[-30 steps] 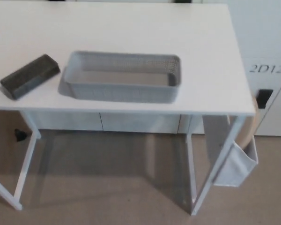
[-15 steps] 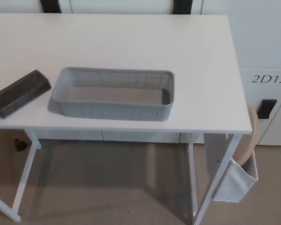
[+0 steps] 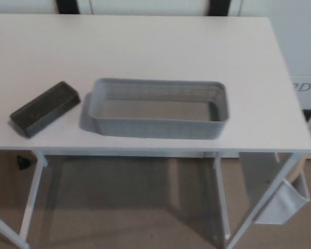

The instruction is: The robot walks towards a desk on which an eraser is kept on the left hand side and a container is kept on the right hand side. The robot picks up the eraser using its left hand and places it in the container.

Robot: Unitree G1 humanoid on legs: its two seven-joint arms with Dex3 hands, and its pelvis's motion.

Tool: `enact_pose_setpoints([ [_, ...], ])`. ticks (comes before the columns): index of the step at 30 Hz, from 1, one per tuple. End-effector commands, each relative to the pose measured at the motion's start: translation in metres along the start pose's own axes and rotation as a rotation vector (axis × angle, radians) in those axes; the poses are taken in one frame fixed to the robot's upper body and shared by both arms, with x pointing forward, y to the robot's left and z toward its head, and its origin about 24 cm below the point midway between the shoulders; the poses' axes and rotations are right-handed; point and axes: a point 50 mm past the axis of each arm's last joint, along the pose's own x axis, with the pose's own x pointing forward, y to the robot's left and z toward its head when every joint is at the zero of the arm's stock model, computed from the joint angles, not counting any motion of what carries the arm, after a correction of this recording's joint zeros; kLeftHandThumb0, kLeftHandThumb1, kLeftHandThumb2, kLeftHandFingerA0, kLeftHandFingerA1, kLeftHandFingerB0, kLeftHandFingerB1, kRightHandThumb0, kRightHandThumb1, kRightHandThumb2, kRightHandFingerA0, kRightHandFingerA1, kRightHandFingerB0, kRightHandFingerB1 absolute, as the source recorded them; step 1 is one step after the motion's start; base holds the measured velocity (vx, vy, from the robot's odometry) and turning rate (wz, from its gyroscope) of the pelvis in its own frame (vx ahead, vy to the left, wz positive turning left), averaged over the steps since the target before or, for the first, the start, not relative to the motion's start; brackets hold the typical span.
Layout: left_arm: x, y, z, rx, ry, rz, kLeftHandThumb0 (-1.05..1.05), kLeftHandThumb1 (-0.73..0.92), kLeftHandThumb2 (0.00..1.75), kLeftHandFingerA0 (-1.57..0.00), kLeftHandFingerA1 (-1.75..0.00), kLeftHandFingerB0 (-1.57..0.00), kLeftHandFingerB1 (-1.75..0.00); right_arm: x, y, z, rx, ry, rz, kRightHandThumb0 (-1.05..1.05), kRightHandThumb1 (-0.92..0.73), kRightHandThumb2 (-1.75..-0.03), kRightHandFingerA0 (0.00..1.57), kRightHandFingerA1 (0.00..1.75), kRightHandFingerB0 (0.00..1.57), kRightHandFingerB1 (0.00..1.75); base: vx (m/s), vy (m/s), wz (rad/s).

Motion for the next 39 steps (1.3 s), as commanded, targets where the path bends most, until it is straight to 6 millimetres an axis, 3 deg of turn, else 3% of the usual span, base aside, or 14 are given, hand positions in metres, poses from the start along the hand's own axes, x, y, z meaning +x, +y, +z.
enact_pose_setpoints([
  [1, -0.001, 0.002, -0.001, 0.017, 0.013, 0.002, -0.39, 0.61, 0.58, -0.39, -0.44, -0.31, -0.32, 0.000, -0.006, 0.004, -0.027, -0.025, -0.030, -0.21, -0.40, -0.61, 0.72, 0.69, 0.51, 0.58, 0.09, 0.042, -0.03],
  [19, 0.002, 0.001, 0.002, 0.016, 0.019, 0.011, -0.40, 0.60, 0.58, -0.41, -0.43, -0.32, -0.32, 0.001, -0.006, 0.006, -0.029, -0.032, -0.021, -0.15, -0.43, -0.52, 0.70, 0.66, 0.51, 0.56, 0.01, 0.003, 0.01],
  [23, -0.006, -0.011, 0.007, 0.280, -0.054, -0.098, -0.63, 0.46, 0.77, -0.29, -0.48, -0.20, -0.41, -0.002, -0.009, 0.001, -0.052, -0.018, -0.029, -0.19, -0.43, -0.52, 0.72, 0.65, 0.52, 0.55, 0.00, 0.000, 0.00],
  [25, -0.028, -0.043, 0.034, 0.491, -0.271, -0.310, -0.71, 0.48, 0.81, -0.35, -0.46, -0.23, -0.42, -0.002, -0.008, 0.002, -0.038, -0.021, -0.020, -0.16, -0.44, -0.52, 0.70, 0.65, 0.49, 0.54, 0.00, 0.000, 0.00],
  [26, -0.037, -0.053, 0.043, 0.539, -0.330, -0.377, -0.70, 0.59, 0.58, -0.42, -0.34, -0.29, -0.31, -0.001, -0.008, 0.003, -0.033, -0.020, -0.024, -0.15, -0.44, -0.52, 0.70, 0.65, 0.50, 0.54, 0.00, 0.000, 0.00],
  [27, -0.056, -0.069, 0.057, 0.551, -0.405, -0.518, -0.75, 0.49, 0.83, -0.37, -0.46, -0.25, -0.42, -0.001, -0.008, 0.003, -0.044, -0.021, -0.030, -0.15, -0.43, -0.52, 0.73, 0.65, 0.51, 0.54, 0.00, 0.000, 0.00],
  [28, -0.056, -0.069, 0.058, 0.552, -0.405, -0.518, -0.75, 0.49, 0.83, -0.37, -0.46, -0.25, -0.42, -0.001, -0.007, 0.003, -0.043, -0.022, -0.029, -0.15, -0.43, -0.52, 0.73, 0.65, 0.51, 0.54, 0.00, 0.000, 0.00],
  [30, -0.085, -0.087, 0.080, 0.522, -0.502, -0.755, -0.73, 0.50, 0.82, -0.35, -0.46, -0.26, -0.42, 0.000, -0.007, 0.004, -0.054, -0.030, -0.027, -0.16, -0.42, -0.51, 0.75, 0.66, 0.53, 0.55, 0.00, 0.000, 0.00],
  [31, -0.114, -0.096, 0.102, 0.522, -0.606, -0.909, -0.77, 0.50, 0.84, -0.38, -0.46, -0.26, -0.42, -0.001, -0.007, 0.005, -0.048, -0.034, -0.024, -0.23, -0.38, -0.61, 0.74, 0.71, 0.51, 0.60, 0.00, 0.000, 0.00],
  [33, -0.145, -0.102, 0.126, 0.509, -0.717, -1.055, -0.78, 0.49, 0.84, -0.35, -0.45, -0.27, -0.42, -0.001, -0.007, 0.005, -0.053, -0.033, -0.025, -0.18, -0.43, -0.52, 0.74, 0.65, 0.52, 0.55, 0.00, 0.000, 0.00],
  [34, -0.175, -0.103, 0.149, 0.476, -0.867, -1.174, -0.76, 0.48, 0.83, -0.35, -0.45, -0.26, -0.43, -0.001, -0.007, 0.004, -0.070, -0.030, -0.028, -0.24, -0.39, -0.63, 0.72, 0.69, 0.49, 0.59, 0.00, 0.000, 0.00],
  [37, -0.197, -0.104, 0.167, 0.410, -0.981, -1.223, -0.78, 0.46, 0.81, -0.39, -0.44, -0.29, -0.42, -0.001, -0.009, 0.004, -0.084, -0.029, -0.036, -0.19, -0.43, -0.52, 0.74, 0.65, 0.52, 0.54, 0.00, 0.000, 0.00],
  [38, -0.216, -0.101, 0.185, 0.373, -1.156, -1.221, -0.72, 0.57, 0.58, -0.45, -0.35, -0.32, -0.31, -0.001, -0.009, 0.006, -0.085, -0.036, -0.034, -0.25, -0.39, -0.62, 0.75, 0.70, 0.50, 0.59, 0.00, 0.000, 0.00],
  [39, -0.226, -0.099, 0.195, 0.340, -1.240, -1.203, -0.75, 0.48, 0.84, -0.39, -0.47, -0.26, -0.42, 0.000, -0.009, 0.006, -0.083, -0.033, -0.034, -0.19, -0.43, -0.52, 0.75, 0.65, 0.52, 0.55, 0.00, 0.000, 0.00],
])
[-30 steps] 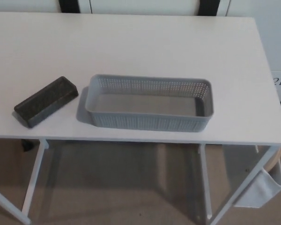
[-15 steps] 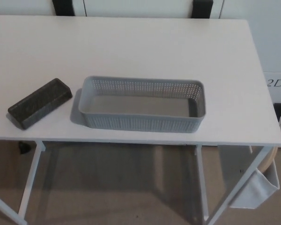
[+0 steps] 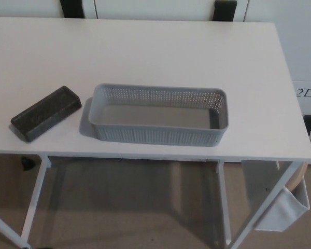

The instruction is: The robot walks towards a desk on which an eraser is kept on the left hand side and a container is kept on the right hand side. The robot picks up the eraser using its left hand and places it in the container.

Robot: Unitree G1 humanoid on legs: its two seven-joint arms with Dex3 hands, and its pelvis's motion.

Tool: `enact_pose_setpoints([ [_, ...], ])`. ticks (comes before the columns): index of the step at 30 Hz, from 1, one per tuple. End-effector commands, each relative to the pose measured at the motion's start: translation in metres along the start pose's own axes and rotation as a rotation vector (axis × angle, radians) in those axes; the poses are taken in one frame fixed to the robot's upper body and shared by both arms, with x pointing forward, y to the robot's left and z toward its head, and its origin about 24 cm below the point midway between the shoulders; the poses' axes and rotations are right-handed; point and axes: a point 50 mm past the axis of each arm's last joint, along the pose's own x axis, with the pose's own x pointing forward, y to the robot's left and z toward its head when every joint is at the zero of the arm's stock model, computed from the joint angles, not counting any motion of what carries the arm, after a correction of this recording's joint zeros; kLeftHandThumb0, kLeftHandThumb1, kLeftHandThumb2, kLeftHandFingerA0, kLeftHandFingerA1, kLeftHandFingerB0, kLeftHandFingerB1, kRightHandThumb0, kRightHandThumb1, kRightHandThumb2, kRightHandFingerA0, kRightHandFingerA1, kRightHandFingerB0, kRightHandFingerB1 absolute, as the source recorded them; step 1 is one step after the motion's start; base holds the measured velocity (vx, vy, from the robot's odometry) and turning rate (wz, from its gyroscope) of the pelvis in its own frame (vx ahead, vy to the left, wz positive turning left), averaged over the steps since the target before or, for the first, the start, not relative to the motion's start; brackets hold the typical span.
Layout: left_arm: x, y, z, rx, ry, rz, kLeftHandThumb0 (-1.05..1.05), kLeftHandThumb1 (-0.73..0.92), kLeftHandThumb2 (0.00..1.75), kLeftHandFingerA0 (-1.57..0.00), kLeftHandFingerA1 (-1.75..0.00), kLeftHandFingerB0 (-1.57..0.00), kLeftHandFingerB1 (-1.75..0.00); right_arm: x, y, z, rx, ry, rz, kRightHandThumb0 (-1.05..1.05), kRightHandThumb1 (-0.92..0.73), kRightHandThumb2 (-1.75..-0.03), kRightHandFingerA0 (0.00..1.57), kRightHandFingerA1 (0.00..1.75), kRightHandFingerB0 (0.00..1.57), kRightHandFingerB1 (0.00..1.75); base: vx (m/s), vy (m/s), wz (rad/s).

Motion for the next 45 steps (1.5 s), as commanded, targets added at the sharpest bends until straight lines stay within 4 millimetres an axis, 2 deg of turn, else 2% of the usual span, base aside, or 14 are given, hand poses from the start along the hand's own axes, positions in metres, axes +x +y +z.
enact_pose_setpoints([
  [1, -0.127, -0.047, 0.211, 0.128, -1.077, -0.758, -0.75, 0.63, 0.60, -0.45, -0.35, -0.28, -0.30, -0.001, -0.012, 0.007, -0.067, -0.033, -0.036, -0.20, -0.43, -0.52, 0.73, 0.65, 0.51, 0.54, 0.00, 0.000, 0.00],
  [2, -0.133, -0.042, 0.220, 0.113, -1.183, -0.630, -0.75, 0.50, 0.86, -0.38, -0.48, -0.24, -0.42, -0.001, -0.012, 0.007, -0.063, -0.035, -0.032, -0.19, -0.43, -0.52, 0.71, 0.64, 0.50, 0.54, 0.00, 0.000, 0.00],
  [3, -0.136, -0.041, 0.224, 0.096, -1.211, -0.593, -0.64, 0.55, 0.58, -0.45, -0.36, -0.29, -0.30, -0.002, -0.012, 0.007, -0.066, -0.034, -0.032, -0.20, -0.43, -0.52, 0.72, 0.64, 0.51, 0.54, 0.00, 0.000, 0.00],
  [4, -0.141, -0.036, 0.233, 0.072, -1.274, -0.506, -0.61, 0.43, 0.75, -0.40, -0.47, -0.24, -0.41, -0.002, -0.013, 0.006, -0.072, -0.032, -0.029, -0.19, -0.43, -0.52, 0.72, 0.64, 0.51, 0.53, 0.00, 0.000, 0.00],
  [7, -0.153, -0.023, 0.251, 0.097, -1.424, -0.235, -0.44, 0.49, 0.55, -0.44, -0.39, -0.31, -0.31, -0.001, -0.012, 0.008, -0.081, -0.037, -0.032, -0.19, -0.42, -0.52, 0.77, 0.66, 0.52, 0.55, 0.00, 0.000, 0.00],
  [11, -0.155, -0.005, 0.265, 0.232, -1.531, 0.154, -0.50, 0.42, 0.69, -0.28, -0.42, -0.23, -0.39, -0.001, -0.012, 0.010, -0.093, -0.044, -0.017, -0.19, -0.42, -0.52, 0.75, 0.66, 0.51, 0.55, 0.00, 0.000, 0.00],
  [18, -0.131, 0.041, 0.300, 0.595, -1.403, 0.743, -0.62, 0.57, 0.59, -0.10, -0.28, -0.14, -0.25, 0.000, -0.011, 0.011, -0.139, -0.045, -0.028, -0.29, -0.36, -0.64, 0.76, 0.71, 0.53, 0.61, 0.00, 0.000, 0.00],
  [24, -0.064, 0.091, 0.307, 0.764, -0.966, 0.803, -0.55, 0.38, 0.69, -0.08, -0.23, -0.10, -0.30, 0.001, -0.010, 0.012, -0.144, -0.042, -0.027, -0.22, -0.41, -0.52, 0.78, 0.64, 0.54, 0.54, 0.00, 0.000, 0.00],
  [25, -0.054, 0.100, 0.306, 0.794, -0.888, 0.812, -0.51, 0.47, 0.54, -0.07, -0.27, -0.15, -0.27, 0.002, -0.011, 0.015, -0.140, -0.047, -0.025, -0.28, -0.37, -0.63, 0.75, 0.70, 0.52, 0.60, 0.00, 0.000, 0.00],
  [30, -0.007, 0.131, 0.295, 0.808, -0.621, 0.837, -0.58, 0.38, 0.70, -0.06, -0.28, -0.12, -0.34, 0.002, -0.013, 0.017, -0.133, -0.052, -0.031, -0.28, -0.36, -0.63, 0.73, 0.70, 0.51, 0.60, 0.00, 0.000, 0.00],
  [32, 0.009, 0.141, 0.286, 0.811, -0.507, 0.838, -0.54, 0.45, 0.55, -0.02, -0.25, -0.11, -0.26, 0.003, -0.013, 0.017, -0.132, -0.050, -0.034, -0.25, -0.38, -0.61, 0.76, 0.69, 0.51, 0.59, 0.00, 0.000, 0.00],
  [36, 0.028, 0.147, 0.277, 0.809, -0.406, 0.835, -0.58, 0.45, 0.55, 0.00, -0.23, -0.11, -0.25, 0.001, -0.013, 0.015, -0.136, -0.051, -0.032, -0.26, -0.36, -0.62, 0.76, 0.70, 0.51, 0.60, 0.00, 0.000, 0.00],
  [37, 0.034, 0.147, 0.274, 0.811, -0.381, 0.832, -0.63, 0.41, 0.73, 0.00, 0.00, -0.11, -0.25, 0.002, -0.013, 0.017, -0.134, -0.056, -0.031, -0.19, -0.41, -0.52, 0.78, 0.65, 0.53, 0.55, 0.00, 0.000, 0.00],
  [45, 0.069, 0.140, 0.256, 0.808, -0.190, 0.749, -0.69, 0.42, 0.76, 0.00, 0.00, -0.03, -0.09, 0.002, -0.012, 0.018, -0.159, -0.061, -0.025, -0.23, -0.42, -0.52, 0.77, 0.62, 0.53, 0.54, 0.00, 0.000, 0.00],
])
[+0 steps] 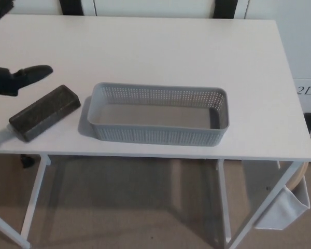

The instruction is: The robot walks towards a desk on which an eraser is kept on the left hand side and a container is kept on the right hand side. The robot picks up the eraser using its left hand and places it in the container.

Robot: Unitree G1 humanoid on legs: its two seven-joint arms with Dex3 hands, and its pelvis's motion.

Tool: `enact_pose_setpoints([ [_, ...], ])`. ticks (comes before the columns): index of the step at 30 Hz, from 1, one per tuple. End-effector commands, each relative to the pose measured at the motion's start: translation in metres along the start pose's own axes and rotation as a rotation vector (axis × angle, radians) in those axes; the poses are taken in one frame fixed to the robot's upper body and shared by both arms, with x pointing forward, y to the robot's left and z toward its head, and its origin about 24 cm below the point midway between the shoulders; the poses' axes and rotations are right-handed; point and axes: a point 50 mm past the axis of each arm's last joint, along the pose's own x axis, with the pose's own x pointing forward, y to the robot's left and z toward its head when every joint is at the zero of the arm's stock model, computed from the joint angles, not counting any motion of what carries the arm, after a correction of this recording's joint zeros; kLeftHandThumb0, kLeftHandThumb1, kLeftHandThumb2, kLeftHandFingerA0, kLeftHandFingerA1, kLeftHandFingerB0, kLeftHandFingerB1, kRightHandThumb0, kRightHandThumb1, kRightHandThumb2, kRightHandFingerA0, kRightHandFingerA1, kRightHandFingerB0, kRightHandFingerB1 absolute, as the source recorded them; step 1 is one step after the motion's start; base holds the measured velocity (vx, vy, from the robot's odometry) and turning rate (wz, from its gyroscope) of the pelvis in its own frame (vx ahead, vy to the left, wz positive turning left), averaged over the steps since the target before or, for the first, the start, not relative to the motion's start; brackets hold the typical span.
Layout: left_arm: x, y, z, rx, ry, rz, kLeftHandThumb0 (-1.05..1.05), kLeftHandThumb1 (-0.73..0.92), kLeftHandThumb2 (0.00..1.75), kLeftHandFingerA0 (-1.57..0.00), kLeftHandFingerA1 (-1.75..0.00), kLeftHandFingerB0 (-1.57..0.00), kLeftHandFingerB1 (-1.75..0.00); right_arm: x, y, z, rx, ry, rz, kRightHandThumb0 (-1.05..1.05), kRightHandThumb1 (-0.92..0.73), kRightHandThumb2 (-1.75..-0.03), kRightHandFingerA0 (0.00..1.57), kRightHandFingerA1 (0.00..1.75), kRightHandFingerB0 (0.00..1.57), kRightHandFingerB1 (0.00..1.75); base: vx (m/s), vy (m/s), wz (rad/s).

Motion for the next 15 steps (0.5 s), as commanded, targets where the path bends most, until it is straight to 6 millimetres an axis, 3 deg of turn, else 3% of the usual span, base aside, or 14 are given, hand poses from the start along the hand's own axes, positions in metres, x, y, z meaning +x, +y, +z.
enact_pose_setpoints([
  [1, 0.017, -0.011, -0.057, 0.393, 0.415, 0.004, -0.69, 0.42, 0.77, 0.00, 0.00, -0.02, -0.09, -0.004, -0.020, 0.008, -0.097, -0.050, -0.052, -0.23, -0.43, -0.52, 0.78, 0.63, 0.53, 0.54, 0.00, 0.000, 0.00],
  [2, 0.018, -0.015, -0.059, 0.396, 0.424, -0.010, -0.71, 0.43, 0.78, 0.00, 0.00, 0.00, -0.07, -0.005, -0.020, 0.008, -0.097, -0.052, -0.053, -0.29, -0.38, -0.64, 0.74, 0.68, 0.51, 0.59, 0.00, 0.000, 0.00],
  [12, 0.019, -0.046, -0.071, 0.420, 0.498, -0.141, -0.74, 0.43, 0.80, 0.00, 0.00, 0.00, -0.03, -0.005, -0.020, 0.008, -0.091, -0.050, -0.048, -0.29, -0.37, -0.63, 0.75, 0.68, 0.52, 0.60, 0.00, 0.000, 0.00],
  [13, 0.019, -0.048, -0.073, 0.432, 0.512, -0.155, -0.74, 0.49, 0.55, 0.00, 0.00, 0.00, -0.07, -0.005, -0.019, 0.009, -0.096, -0.053, -0.049, -0.29, -0.37, -0.63, 0.75, 0.68, 0.52, 0.59, 0.00, 0.000, 0.00],
  [14, 0.019, -0.050, -0.074, 0.437, 0.520, -0.159, -0.75, 0.48, 0.55, 0.00, 0.00, 0.00, -0.07, -0.005, -0.020, 0.010, -0.099, -0.053, -0.049, -0.28, -0.39, -0.63, 0.74, 0.66, 0.51, 0.58, 0.00, 0.000, 0.00],
  [15, 0.018, -0.051, -0.076, 0.431, 0.528, -0.167, -0.73, 0.41, 0.77, 0.00, 0.00, 0.00, -0.04, -0.005, -0.020, 0.011, -0.103, -0.053, -0.050, -0.29, -0.38, -0.63, 0.75, 0.67, 0.51, 0.58, 0.00, 0.000, 0.00],
])
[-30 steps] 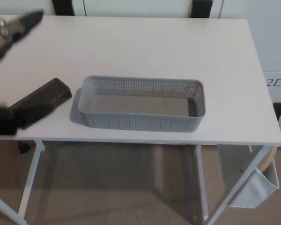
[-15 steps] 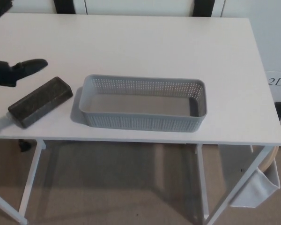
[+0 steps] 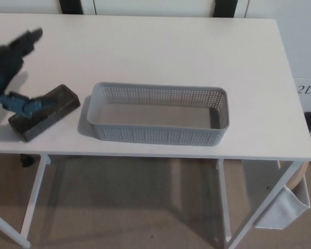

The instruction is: The robot walks towards a desk on which an eraser is kept on the left hand side and a container is kept on the right hand side. The robot picks up the eraser using its left hand and places it in the container.

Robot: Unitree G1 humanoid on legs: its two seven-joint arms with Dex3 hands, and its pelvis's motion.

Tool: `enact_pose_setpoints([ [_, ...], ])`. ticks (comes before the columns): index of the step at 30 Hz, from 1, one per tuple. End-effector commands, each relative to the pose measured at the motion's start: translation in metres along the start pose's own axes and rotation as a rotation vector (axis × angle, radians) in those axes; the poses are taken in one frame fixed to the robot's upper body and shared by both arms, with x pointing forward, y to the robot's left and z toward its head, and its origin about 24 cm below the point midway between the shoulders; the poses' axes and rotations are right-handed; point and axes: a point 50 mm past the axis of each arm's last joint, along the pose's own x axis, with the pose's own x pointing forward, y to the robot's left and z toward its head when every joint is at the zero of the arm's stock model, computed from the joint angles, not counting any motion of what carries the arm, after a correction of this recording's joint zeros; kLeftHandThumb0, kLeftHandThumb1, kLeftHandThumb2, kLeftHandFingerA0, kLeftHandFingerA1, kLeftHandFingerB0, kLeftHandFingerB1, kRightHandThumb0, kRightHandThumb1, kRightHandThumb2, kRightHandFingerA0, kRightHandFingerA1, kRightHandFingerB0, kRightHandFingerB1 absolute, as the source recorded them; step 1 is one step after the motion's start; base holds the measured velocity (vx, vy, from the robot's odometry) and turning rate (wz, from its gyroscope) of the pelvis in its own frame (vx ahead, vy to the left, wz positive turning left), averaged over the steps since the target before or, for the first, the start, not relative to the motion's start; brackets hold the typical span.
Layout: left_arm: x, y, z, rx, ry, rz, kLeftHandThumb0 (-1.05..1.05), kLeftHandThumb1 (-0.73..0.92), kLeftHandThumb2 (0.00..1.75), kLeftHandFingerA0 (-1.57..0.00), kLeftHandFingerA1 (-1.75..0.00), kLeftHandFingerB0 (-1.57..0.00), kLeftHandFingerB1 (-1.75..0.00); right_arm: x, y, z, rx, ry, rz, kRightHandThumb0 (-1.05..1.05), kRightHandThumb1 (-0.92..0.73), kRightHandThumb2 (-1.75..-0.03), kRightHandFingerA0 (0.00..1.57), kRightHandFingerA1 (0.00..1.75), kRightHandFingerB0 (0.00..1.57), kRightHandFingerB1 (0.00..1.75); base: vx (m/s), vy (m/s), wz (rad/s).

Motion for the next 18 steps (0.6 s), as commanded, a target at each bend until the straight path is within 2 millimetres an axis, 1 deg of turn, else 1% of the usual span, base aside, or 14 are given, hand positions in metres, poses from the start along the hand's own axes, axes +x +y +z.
enact_pose_setpoints([
  [1, 0.006, -0.007, -0.018, 0.167, 0.187, 0.025, -0.73, 0.41, 0.77, 0.00, 0.00, 0.00, -0.04, -0.004, -0.015, 0.007, -0.072, -0.040, -0.037, -0.23, -0.43, -0.52, 0.77, 0.62, 0.53, 0.53, 0.00, 0.000, 0.00],
  [2, 0.006, -0.008, -0.020, 0.157, 0.198, 0.024, -0.72, 0.40, 0.77, 0.00, 0.00, 0.00, -0.05, -0.004, -0.015, 0.007, -0.073, -0.043, -0.035, -0.30, -0.37, -0.64, 0.74, 0.68, 0.51, 0.59, 0.00, 0.000, 0.00],
  [5, 0.008, -0.012, -0.025, 0.154, 0.222, 0.017, -0.72, 0.42, 0.79, 0.00, 0.00, 0.00, -0.03, -0.003, -0.016, 0.008, -0.063, -0.043, -0.036, -0.29, -0.37, -0.63, 0.75, 0.68, 0.52, 0.60, 0.00, 0.000, 0.00],
  [6, 0.008, -0.013, -0.025, 0.157, 0.225, 0.014, -0.72, 0.47, 0.54, 0.00, 0.00, 0.00, -0.08, -0.003, -0.016, 0.008, -0.062, -0.044, -0.035, -0.28, -0.37, -0.63, 0.75, 0.69, 0.52, 0.60, 0.00, 0.000, 0.00],
  [7, 0.008, -0.014, -0.028, 0.162, 0.233, 0.005, -0.71, 0.40, 0.76, 0.00, 0.00, 0.00, -0.05, -0.003, -0.016, 0.008, -0.061, -0.044, -0.035, -0.28, -0.37, -0.63, 0.76, 0.68, 0.53, 0.59, 0.00, 0.000, 0.00],
  [9, 0.006, -0.019, -0.033, 0.168, 0.249, -0.012, -0.72, 0.40, 0.76, 0.00, 0.00, 0.00, -0.05, -0.002, -0.015, 0.008, -0.068, -0.040, -0.036, -0.28, -0.37, -0.63, 0.76, 0.68, 0.53, 0.60, 0.00, 0.000, 0.00],
  [10, 0.006, -0.020, -0.034, 0.171, 0.253, -0.016, -0.73, 0.47, 0.55, 0.00, 0.00, 0.00, -0.07, -0.003, -0.014, 0.007, -0.068, -0.042, -0.036, -0.28, -0.37, -0.63, 0.76, 0.68, 0.53, 0.60, 0.00, 0.000, 0.00],
  [11, 0.006, -0.022, -0.034, 0.174, 0.256, -0.020, -0.72, 0.43, 0.79, 0.00, 0.00, 0.00, -0.03, -0.003, -0.015, 0.007, -0.069, -0.043, -0.039, -0.29, -0.37, -0.63, 0.76, 0.67, 0.53, 0.59, 0.00, 0.000, 0.00],
  [13, 0.006, -0.025, -0.034, 0.170, 0.257, -0.024, -0.72, 0.42, 0.79, 0.00, 0.00, 0.00, -0.04, -0.002, -0.015, 0.009, -0.069, -0.043, -0.044, -0.29, -0.36, -0.63, 0.76, 0.69, 0.53, 0.60, 0.00, 0.000, 0.00],
  [14, 0.006, -0.027, -0.035, 0.163, 0.260, -0.026, -0.71, 0.42, 0.79, 0.00, 0.00, 0.00, -0.04, -0.002, -0.015, 0.009, -0.061, -0.043, -0.042, -0.24, -0.41, -0.51, 0.78, 0.64, 0.54, 0.55, 0.00, 0.000, 0.00],
  [18, 0.006, -0.029, -0.037, 0.154, 0.271, -0.032, -0.71, 0.42, 0.79, 0.00, 0.00, 0.00, -0.05, 0.000, -0.015, 0.011, -0.071, -0.047, -0.036, -0.24, -0.41, -0.52, 0.79, 0.64, 0.54, 0.54, 0.00, 0.000, 0.00],
])
